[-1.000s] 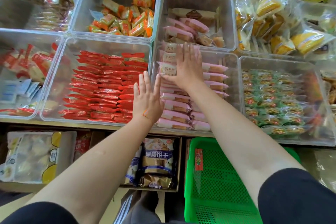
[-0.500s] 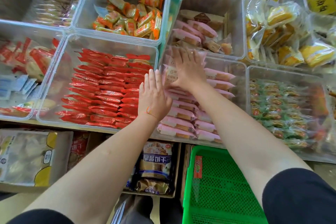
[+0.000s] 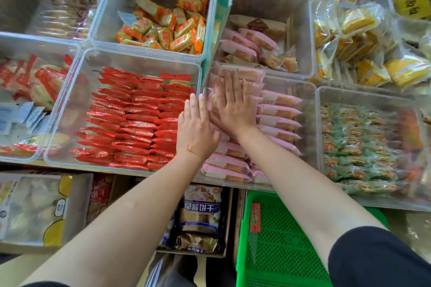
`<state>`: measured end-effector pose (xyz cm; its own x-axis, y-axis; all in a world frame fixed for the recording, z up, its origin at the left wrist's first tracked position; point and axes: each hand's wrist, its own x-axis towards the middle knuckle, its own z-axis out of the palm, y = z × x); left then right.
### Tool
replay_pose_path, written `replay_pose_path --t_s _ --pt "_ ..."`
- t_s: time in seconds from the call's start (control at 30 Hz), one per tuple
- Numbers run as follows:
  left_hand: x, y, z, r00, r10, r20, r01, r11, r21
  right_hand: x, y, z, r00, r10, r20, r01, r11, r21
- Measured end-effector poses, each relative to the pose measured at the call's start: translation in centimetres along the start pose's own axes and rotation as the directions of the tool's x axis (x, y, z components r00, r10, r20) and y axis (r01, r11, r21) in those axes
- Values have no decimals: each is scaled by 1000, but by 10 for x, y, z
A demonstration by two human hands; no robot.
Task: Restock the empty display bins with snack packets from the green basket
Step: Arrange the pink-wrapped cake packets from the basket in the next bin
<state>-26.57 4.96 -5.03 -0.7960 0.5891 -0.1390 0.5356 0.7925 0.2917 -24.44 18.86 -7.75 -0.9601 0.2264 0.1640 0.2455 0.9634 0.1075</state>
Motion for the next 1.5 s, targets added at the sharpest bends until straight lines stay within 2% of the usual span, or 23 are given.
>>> replay_pose_path --t_s 0.2,0.3,0.43,0.47,0.5,0.57,0.63,0.73,0.83,0.93,1.03,1.13,1.23,1.33,1.5 --pt "1 -1 -1 1000 11 21 -12 1000 27 9 9 8 994 -100 -52 98 994 -40" --pt "-1 0 -1 1000 7 25 -7 1000 25 2 7 0 991 -106 -82 112 991 69" --pt "-1 1 -2 999 4 35 -5 999 41 6 12 -28 945 38 -324 40 972 232" --pt "-1 1 -2 999 3 35 -4 999 45 12 12 -35 935 90 -343 6 963 268" --pt "-1 1 -3 999 2 39 -4 999 47 20 12 -43 945 130 -301 -29 948 315" --pt "-1 2 -4 999 1 42 -3 999 45 33 10 -55 986 150 -74 -107 905 412" --pt "-2 2 -5 999 1 41 -3 999 40 44 10 -64 985 106 133 -156 874 460" --pt "-1 2 -6 999 2 43 -3 1000 31 50 11 -76 968 24 250 -140 879 457" --pt "-1 1 -5 999 1 37 -3 999 33 51 4 -78 941 4 339 -138 918 373" --pt "-1 2 -5 999 -4 39 3 1000 30 48 -1 -76 921 46 386 -195 914 355" --pt "-1 2 -6 999 1 45 -2 1000 25 46 2 -75 911 43 409 -227 881 415" --pt "-1 0 -6 999 8 39 -9 1000 27 44 8 -74 901 42 433 -286 807 516" --pt "-1 1 -5 999 8 35 -9 999 34 40 11 -68 896 114 428 -384 682 622" --pt "-1 0 -4 1000 13 28 -13 999 31 35 6 -61 908 198 369 -406 631 661" --pt "-1 2 -5 1000 9 23 -9 1000 10 32 -7 -53 951 241 193 -306 665 681"
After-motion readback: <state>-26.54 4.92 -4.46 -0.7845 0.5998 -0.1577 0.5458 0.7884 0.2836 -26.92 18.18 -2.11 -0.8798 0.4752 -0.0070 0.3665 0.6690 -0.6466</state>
